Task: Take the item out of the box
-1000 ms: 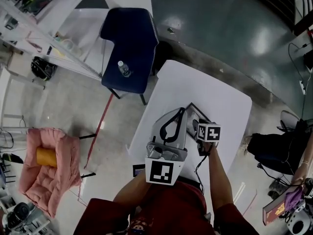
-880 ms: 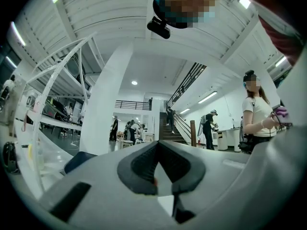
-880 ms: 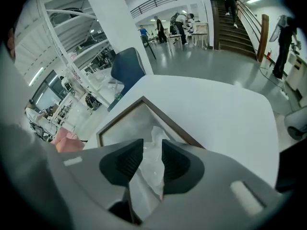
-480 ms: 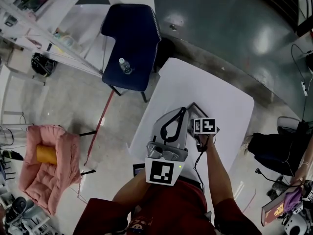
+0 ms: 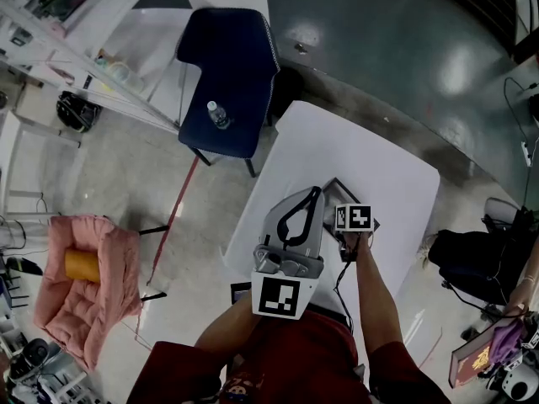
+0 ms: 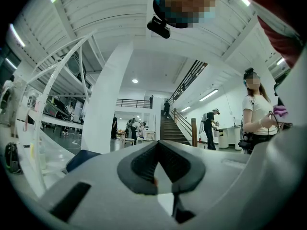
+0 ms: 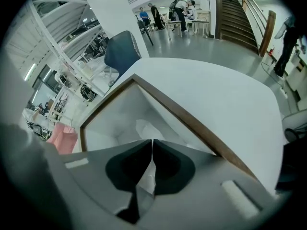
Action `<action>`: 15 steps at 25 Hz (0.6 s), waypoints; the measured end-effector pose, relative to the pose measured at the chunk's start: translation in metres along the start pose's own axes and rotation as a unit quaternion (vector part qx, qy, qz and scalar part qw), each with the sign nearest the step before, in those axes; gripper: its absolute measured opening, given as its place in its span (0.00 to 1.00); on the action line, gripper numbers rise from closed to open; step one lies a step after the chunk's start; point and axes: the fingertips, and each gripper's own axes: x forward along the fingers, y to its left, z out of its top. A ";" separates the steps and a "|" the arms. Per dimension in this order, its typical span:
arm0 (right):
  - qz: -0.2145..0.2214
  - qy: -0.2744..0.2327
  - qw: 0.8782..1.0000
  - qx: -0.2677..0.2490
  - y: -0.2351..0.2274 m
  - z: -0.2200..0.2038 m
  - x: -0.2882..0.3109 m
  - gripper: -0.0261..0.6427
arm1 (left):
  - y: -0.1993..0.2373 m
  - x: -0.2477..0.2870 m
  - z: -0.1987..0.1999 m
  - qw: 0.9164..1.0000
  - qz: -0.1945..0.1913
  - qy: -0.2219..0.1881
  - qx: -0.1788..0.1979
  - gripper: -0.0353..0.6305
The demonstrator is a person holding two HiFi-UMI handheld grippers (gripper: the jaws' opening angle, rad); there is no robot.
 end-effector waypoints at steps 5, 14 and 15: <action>0.006 -0.025 1.000 -0.001 0.004 0.007 -0.014 0.05 | -0.001 0.000 0.003 1.000 0.004 -0.004 -0.004 0.06; 0.030 -0.083 0.996 -0.001 0.018 0.012 -0.050 0.04 | -0.015 -0.004 0.010 1.000 -0.001 -0.016 0.008 0.06; 0.034 -0.091 0.995 -0.001 0.020 0.012 -0.056 0.04 | -0.016 -0.004 0.012 1.000 -0.002 -0.018 0.009 0.06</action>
